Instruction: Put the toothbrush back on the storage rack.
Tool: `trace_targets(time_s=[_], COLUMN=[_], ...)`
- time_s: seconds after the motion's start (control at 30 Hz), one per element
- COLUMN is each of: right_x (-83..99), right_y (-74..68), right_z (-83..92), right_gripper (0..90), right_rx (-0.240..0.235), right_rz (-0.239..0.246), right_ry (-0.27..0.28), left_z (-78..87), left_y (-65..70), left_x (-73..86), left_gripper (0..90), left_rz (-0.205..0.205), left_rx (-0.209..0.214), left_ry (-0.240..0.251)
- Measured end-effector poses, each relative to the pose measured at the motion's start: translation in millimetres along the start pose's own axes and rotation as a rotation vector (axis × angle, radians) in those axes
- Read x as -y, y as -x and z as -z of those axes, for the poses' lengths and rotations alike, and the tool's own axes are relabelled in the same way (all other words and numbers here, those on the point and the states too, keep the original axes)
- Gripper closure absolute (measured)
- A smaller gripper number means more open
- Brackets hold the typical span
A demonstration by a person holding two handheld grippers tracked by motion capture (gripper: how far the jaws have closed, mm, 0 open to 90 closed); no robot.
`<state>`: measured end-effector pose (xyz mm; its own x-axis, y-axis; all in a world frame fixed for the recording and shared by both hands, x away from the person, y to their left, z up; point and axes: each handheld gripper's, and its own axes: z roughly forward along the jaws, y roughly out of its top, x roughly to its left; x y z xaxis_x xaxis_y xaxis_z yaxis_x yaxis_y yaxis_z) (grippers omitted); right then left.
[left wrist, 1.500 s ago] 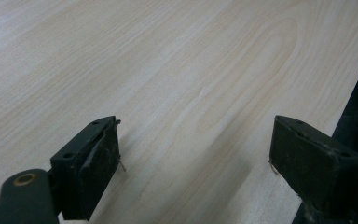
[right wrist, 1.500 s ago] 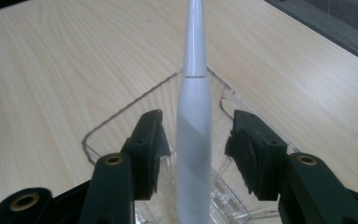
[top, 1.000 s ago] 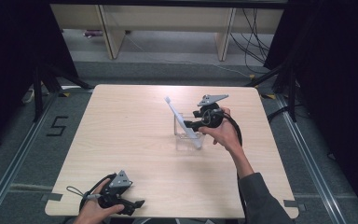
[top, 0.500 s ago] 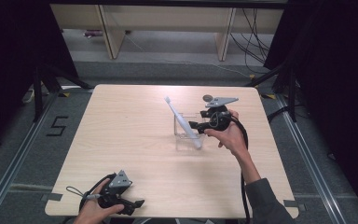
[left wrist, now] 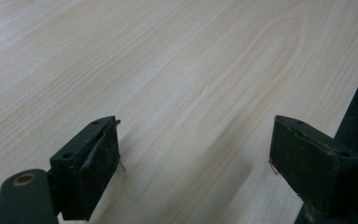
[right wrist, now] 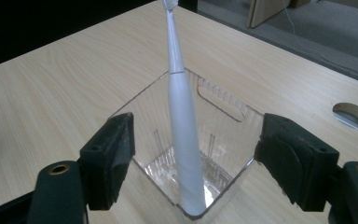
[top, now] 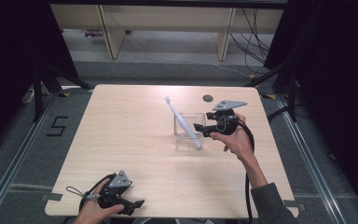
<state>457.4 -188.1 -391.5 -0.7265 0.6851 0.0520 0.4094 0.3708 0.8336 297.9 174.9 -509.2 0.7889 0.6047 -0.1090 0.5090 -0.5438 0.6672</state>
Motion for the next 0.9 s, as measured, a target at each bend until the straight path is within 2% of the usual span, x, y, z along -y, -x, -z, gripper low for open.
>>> trace_targets(time_s=[0.03, 0.07, 0.13, 0.17, 0.33, 0.37, 0.43, 0.47, 0.53, 0.57, 0.6, 0.67, 0.73, 0.77, 0.9], right_x=[0.2, 0.8, 0.9, 2.1, 9.2, 10.0, 11.5, 14.6, 16.3, 16.3, 17.3, 20.2, 21.7, 23.2, 26.7], right_y=[0.8, -0.9, 0.4, -0.7, 1.8, 1.0, 2.0, 0.7, 3.8, 3.8, 2.8, 3.5, 2.6, 3.1, 0.2], right_z=[0.5, 1.9, 3.2, 3.8, 7.2, 8.7, 9.2, 11.1, 14.1, 14.1, 15.7, 19.4, 19.4, 22.8, 24.4], right_gripper=[26.5, 26.0, 25.8, 25.5, 23.6, 23.5, 23.4, 23.3, 23.1, 23.1, 22.8, 22.4, 22.3, 22.0, 21.8], right_rx=[0.0, 0.0, 0.012, 0.0, 0.035, 0.03, 0.034, 0.034, 0.047, 0.047, 0.043, 0.054, 0.046, 0.057, 0.059], right_rz=[0.012, -0.008, 0.009, -0.011, -0.002, -0.02, -0.013, -0.037, -0.006, -0.006, -0.028, -0.015, -0.024, -0.009, -0.041], right_ry=[0.005, -0.001, 0.001, 0.002, 0.007, -0.009, -0.002, 0.0, -0.004, -0.004, -0.011, -0.01, 0.0, -0.011, -0.001], left_z=[-0.1, -0.2, -0.3, -0.3, 0.1, 0.0, 0.3, 0.5, 0.6, 0.6, 0.7, 0.6, 0.5, 0.5, 0.3], left_y=[-0.2, -0.2, 0.0, -0.1, 0.1, 0.2, -0.2, 0.1, -0.1, -0.1, -0.1, 0.2, 0.1, 0.3, 0.9], left_x=[0.0, 0.0, 0.1, 0.1, 0.1, 0.1, -0.2, 0.1, 0.1, 0.1, 0.0, 0.0, 0.0, 0.0, 0.1], left_gripper=[15.2, 15.2, 15.2, 15.2, 15.2, 15.2, 15.2, 15.2, 15.2, 15.2, 15.2, 15.2, 15.2, 15.2, 15.2], left_rz=[-0.001, -0.001, 0.0, 0.0, 0.001, 0.002, 0.002, 0.002, 0.002, 0.002, 0.0, 0.002, 0.002, 0.002, 0.01], left_rx=[-0.01, -0.009, -0.007, -0.008, -0.009, -0.009, -0.008, -0.008, -0.009, -0.009, -0.009, -0.009, -0.009, -0.01, -0.008], left_ry=[-0.001, -0.002, -0.001, 0.0, 0.001, 0.002, -0.005, 0.003, 0.002, 0.002, 0.001, 0.003, 0.003, 0.003, 0.004])
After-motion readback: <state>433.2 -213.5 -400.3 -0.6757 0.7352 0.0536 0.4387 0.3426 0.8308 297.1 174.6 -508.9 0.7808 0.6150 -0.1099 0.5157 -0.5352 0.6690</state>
